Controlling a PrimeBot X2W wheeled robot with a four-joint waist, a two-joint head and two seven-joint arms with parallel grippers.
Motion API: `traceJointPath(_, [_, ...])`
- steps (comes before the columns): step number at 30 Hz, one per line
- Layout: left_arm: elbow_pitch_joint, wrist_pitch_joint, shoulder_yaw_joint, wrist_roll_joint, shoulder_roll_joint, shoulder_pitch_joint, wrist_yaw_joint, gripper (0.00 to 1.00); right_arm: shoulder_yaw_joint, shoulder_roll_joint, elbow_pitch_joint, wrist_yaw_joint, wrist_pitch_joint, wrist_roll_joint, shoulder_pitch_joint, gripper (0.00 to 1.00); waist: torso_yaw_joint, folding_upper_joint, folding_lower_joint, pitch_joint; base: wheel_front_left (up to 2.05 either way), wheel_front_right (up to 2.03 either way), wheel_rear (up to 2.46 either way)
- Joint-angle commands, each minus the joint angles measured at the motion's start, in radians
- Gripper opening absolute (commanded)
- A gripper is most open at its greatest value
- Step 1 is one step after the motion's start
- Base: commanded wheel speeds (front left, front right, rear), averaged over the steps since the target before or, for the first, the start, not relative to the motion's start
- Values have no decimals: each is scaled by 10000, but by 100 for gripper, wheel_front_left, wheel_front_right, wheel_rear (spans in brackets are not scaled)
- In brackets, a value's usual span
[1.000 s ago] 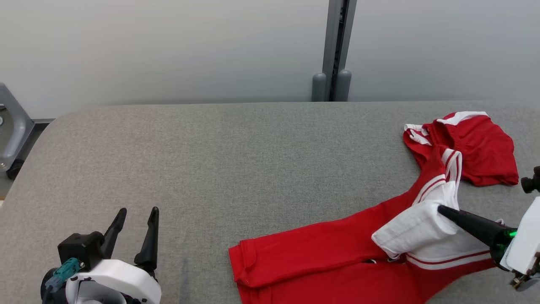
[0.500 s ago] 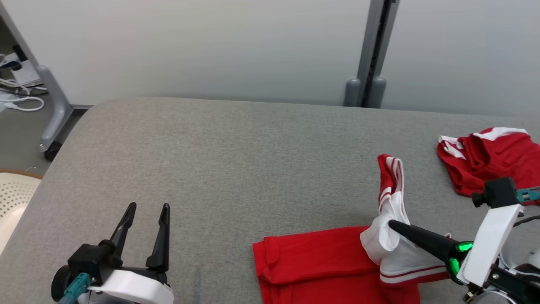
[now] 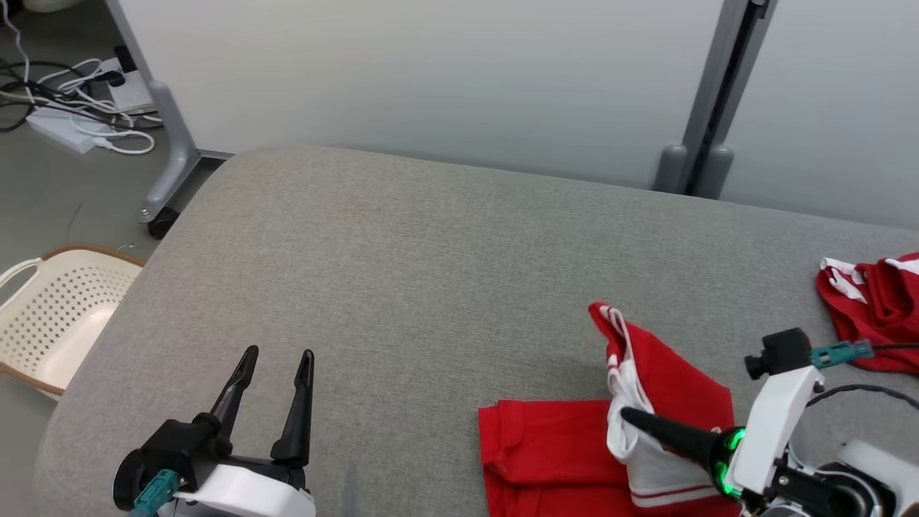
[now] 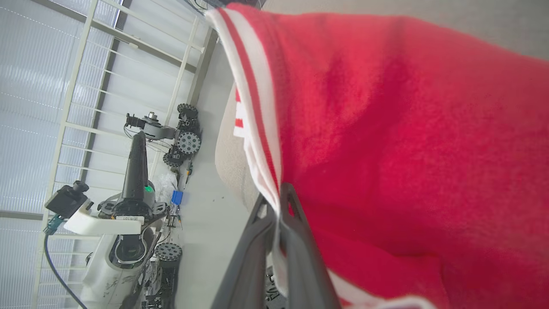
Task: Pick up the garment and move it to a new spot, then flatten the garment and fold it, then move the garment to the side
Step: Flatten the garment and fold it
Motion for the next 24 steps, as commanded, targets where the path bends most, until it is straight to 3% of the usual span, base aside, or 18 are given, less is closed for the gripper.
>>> traceJointPath(1, [65,-11,140,155,-65,-34,-130,100,76,160,215,7,185,58,97,0,153,-1,0,-1,0,0,0])
traceJointPath(12, [341,-11,752,593,-536,-26,-736,100,261,1326,1404,7,760,-241,-14,2,529,-1,0,74,0,0,0])
traceJointPath(13, [353,-11,795,648,-585,-27,-785,100,261,1433,1522,7,753,-280,-23,12,550,-1,0,85,0,0,0])
traceJointPath(14, [370,-11,841,687,-623,-32,-840,100,246,1535,1616,7,750,-335,-37,31,566,-1,0,97,0,0,0])
traceJointPath(17, [436,-11,978,804,-703,-79,-919,100,188,1793,1832,7,824,-392,-50,53,590,-1,0,132,0,0,0])
traceJointPath(24, [559,-11,1228,1024,-870,-168,-1119,100,-23,2267,2128,7,1004,-551,-75,43,486,-1,0,204,0,0,0])
